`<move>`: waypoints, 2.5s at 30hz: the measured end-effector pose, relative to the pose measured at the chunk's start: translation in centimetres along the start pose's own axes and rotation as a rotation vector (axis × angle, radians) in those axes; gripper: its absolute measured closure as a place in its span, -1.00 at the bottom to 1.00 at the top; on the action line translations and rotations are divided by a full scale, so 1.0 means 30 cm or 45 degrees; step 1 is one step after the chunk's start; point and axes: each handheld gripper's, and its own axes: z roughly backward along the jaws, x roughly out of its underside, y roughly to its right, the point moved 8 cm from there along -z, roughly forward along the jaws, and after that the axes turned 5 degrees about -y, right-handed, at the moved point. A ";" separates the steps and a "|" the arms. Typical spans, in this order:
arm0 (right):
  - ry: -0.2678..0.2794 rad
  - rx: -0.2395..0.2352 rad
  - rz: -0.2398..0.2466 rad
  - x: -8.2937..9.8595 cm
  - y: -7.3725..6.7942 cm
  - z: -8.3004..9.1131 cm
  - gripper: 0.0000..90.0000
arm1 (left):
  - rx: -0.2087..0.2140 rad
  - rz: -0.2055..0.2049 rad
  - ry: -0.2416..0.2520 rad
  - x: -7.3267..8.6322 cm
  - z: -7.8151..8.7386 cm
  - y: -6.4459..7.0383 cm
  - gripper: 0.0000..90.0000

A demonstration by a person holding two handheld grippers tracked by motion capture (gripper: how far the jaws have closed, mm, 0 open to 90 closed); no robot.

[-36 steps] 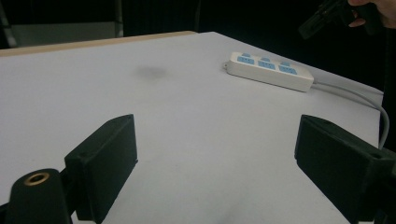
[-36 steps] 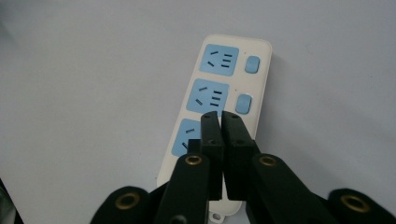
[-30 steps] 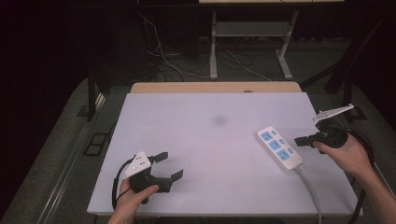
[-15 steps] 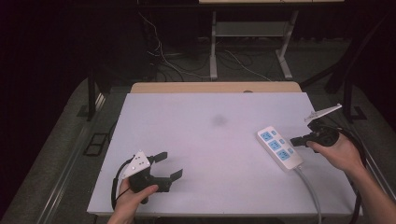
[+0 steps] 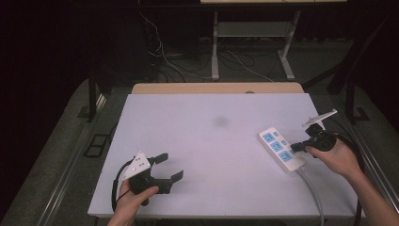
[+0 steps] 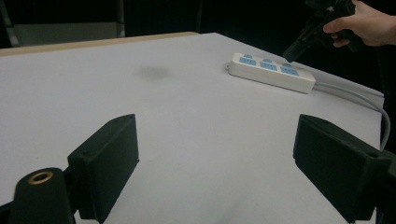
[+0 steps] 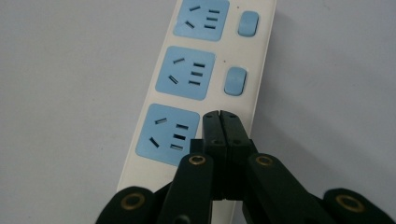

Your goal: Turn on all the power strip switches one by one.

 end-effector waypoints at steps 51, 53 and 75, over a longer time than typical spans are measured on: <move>0.009 0.034 0.000 0.013 -0.004 -0.021 1.00 | 0.004 0.003 0.001 0.002 -0.002 0.000 -0.72; 0.002 0.039 0.004 0.018 -0.002 -0.018 1.00 | 0.003 0.005 0.002 0.001 -0.001 -0.001 -0.72; 0.045 0.008 0.003 0.008 -0.007 0.049 1.00 | -0.003 0.007 0.003 0.000 0.000 -0.004 -0.72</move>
